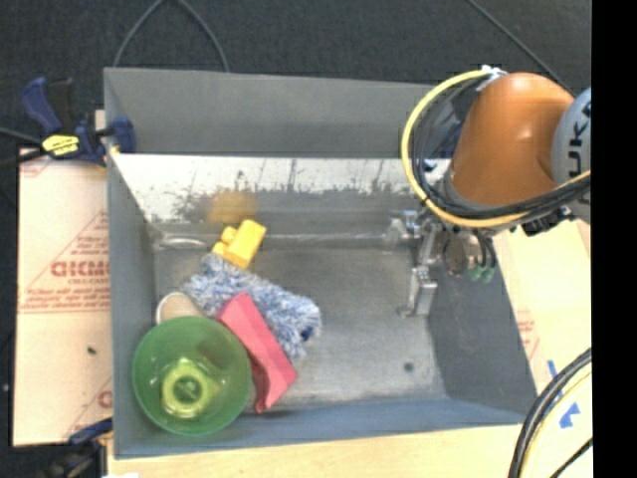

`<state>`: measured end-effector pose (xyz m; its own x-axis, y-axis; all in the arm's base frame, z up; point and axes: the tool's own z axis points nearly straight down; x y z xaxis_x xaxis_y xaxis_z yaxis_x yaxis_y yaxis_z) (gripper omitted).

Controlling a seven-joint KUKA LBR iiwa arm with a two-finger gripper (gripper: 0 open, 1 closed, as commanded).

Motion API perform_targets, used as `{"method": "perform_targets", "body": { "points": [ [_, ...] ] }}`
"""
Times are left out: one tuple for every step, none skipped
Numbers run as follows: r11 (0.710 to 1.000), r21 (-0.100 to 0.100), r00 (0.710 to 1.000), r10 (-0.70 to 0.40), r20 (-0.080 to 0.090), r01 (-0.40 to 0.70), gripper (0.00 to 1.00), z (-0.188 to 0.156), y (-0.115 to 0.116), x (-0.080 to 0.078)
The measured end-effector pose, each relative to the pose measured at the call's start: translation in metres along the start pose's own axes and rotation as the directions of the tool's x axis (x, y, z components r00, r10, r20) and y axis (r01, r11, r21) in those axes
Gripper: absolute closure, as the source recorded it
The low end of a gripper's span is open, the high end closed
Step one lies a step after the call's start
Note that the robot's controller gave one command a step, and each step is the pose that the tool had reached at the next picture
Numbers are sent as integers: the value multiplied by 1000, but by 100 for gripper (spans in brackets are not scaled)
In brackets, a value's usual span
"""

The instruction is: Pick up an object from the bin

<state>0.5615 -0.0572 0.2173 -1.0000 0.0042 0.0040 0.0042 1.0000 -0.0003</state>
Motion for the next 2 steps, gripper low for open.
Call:
{"method": "perform_targets", "body": {
  "points": [
    [1000, 1, 1000, -3, 8, 3, 0, -5, 0, -1],
    [969, 4, 969, -245, 9, 245, 0, 106, 55, 6]
  ]
}}
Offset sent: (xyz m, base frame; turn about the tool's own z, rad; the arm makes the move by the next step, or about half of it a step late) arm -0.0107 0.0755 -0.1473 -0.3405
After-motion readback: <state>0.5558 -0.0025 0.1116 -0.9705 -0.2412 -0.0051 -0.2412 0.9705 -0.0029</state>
